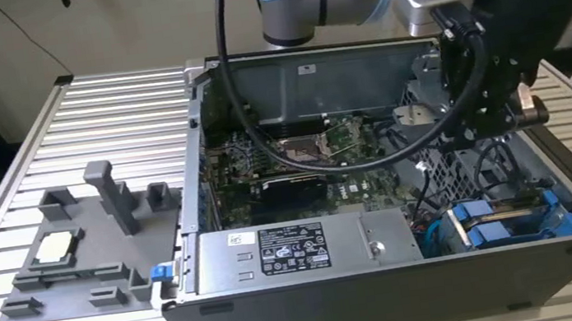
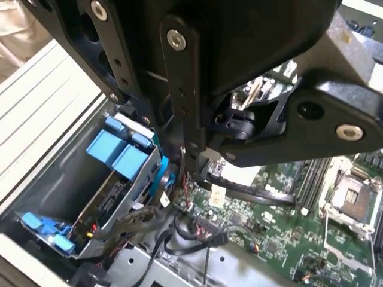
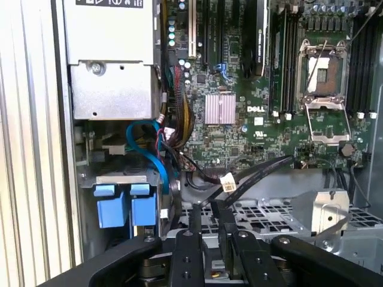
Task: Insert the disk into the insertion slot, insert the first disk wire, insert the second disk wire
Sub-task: 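Insert the second disk wire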
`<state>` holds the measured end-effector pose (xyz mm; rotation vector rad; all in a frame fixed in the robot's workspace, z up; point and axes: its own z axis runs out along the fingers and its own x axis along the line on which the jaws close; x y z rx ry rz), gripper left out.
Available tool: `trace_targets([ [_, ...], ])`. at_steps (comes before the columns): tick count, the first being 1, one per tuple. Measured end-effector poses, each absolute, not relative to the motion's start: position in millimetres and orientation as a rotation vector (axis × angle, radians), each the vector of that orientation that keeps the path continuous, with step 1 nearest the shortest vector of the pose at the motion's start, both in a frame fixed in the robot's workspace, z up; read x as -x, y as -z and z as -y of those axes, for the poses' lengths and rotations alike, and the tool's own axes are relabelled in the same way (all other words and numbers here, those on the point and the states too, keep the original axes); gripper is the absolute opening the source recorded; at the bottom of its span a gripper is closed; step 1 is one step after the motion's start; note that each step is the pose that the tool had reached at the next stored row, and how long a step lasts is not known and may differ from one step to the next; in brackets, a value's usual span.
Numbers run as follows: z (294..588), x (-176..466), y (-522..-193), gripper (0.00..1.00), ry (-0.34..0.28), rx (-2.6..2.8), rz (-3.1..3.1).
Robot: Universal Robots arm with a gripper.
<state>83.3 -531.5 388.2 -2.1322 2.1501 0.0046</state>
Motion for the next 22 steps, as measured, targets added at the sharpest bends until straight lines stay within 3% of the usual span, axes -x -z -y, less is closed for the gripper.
trace_targets([
  [8, 517.9, -76.4, -384.8, 0.27, 0.108, 2.136, -2.135],
  [14, 516.1, -76.2, -383.6, 0.27, 0.124, 2.143, -2.14],
  [22, 498.4, -74.6, -377.2, 0.27, 0.191, 2.175, -2.163],
])
